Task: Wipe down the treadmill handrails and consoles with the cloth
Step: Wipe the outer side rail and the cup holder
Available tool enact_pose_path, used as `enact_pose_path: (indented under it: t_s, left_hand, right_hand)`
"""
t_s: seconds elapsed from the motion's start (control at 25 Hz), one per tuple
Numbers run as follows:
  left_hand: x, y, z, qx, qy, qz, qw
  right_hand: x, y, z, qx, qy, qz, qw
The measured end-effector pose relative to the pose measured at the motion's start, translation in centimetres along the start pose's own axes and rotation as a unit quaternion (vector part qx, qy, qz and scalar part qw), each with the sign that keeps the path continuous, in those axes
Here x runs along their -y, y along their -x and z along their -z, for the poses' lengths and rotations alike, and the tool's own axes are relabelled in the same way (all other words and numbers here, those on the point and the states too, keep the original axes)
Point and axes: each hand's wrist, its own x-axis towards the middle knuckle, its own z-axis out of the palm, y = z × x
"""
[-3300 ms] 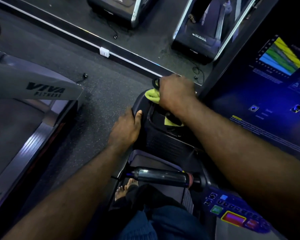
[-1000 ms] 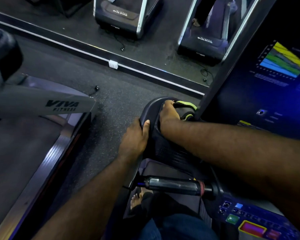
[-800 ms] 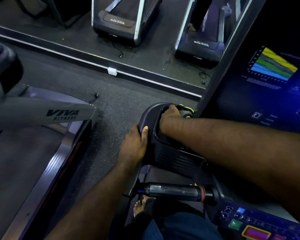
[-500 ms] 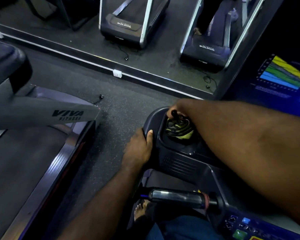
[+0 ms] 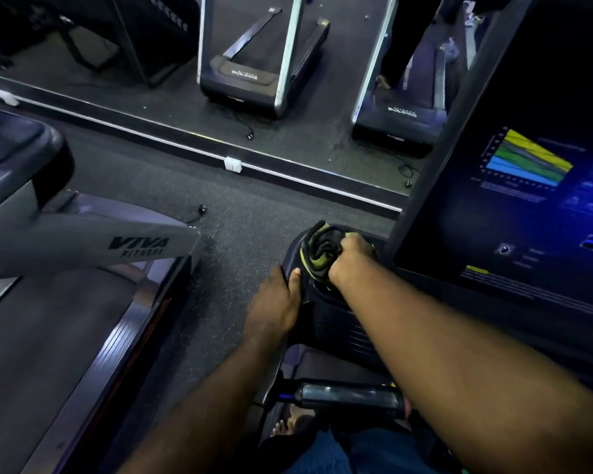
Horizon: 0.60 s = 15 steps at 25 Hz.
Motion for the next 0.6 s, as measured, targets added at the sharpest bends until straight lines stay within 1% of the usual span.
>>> enact_pose_path:
  t_s: [0.04, 0.08, 0.12, 0.16, 0.2, 0.24, 0.28, 0.32, 0.36, 0.4, 0.48, 0.56, 0.6]
  left_hand:
    - [0.1, -0.1, -0.1, 0.000, -0.001, -0.005, 1.000]
    - [0.3, -0.3, -0.1, 0.003, 0.002, -0.011, 1.000]
    - [0.5, -0.5, -0.2, 0.008, 0.010, -0.017, 1.000]
    - [0.7, -0.7, -0.3, 0.012, 0.016, -0.020, 1.000]
    - [0.8, -0.9, -0.4, 0.013, 0.024, -0.017, 0.999]
    - [1.0, -1.1, -0.6, 0.018, 0.031, -0.012, 0.999]
    - [1.1, -1.1, -0.7, 0.022, 0.044, -0.003, 0.999]
    - [1.3, -1.2, -0.6, 0.029, 0.057, 0.006, 0.998]
    - [1.3, -1.2, -0.5, 0.034, 0.062, 0.011, 0.997]
    - [1.4, -1.2, -0.4, 0.040, 0.061, 0.009, 0.997]
    - [1.4, -0.9, -0.1, 0.044, 0.062, -0.019, 0.997]
    - [1.2, -0.4, 0.4, 0.066, 0.057, -0.047, 0.995]
    - [1.2, -0.1, 0.7, 0.086, 0.040, -0.044, 0.994]
  right_hand:
    - [-0.8, -0.6, -0.5, -0.005, 0.008, 0.053, 0.999]
    - [0.0, 1.9, -0.5, -0.010, 0.092, 0.152, 0.984]
    - [0.9, 4.7, -0.5, 0.009, 0.216, 0.271, 0.938]
    - [1.7, 5.8, -0.3, 0.056, 0.316, 0.417, 0.850]
    - [2.8, 7.6, 0.0, 0.112, 0.431, 0.521, 0.728]
    - [3.5, 8.7, 0.2, 0.145, 0.535, 0.568, 0.608]
    - [3.8, 8.8, 0.4, 0.167, 0.645, 0.538, 0.517]
    - [3.5, 8.2, 1.1, 0.173, 0.735, 0.466, 0.461]
    - [2.4, 7.2, 2.6, 0.176, 0.791, 0.408, 0.421]
    - [1.1, 6.2, 4.4, 0.171, 0.807, 0.398, 0.402]
    - [-1.5, 5.5, 8.0, 0.128, 0.798, 0.455, 0.375]
    - [-2.7, 5.3, 10.0, 0.092, 0.761, 0.518, 0.379]
    - [-2.8, 5.7, 10.6, 0.099, 0.744, 0.538, 0.383]
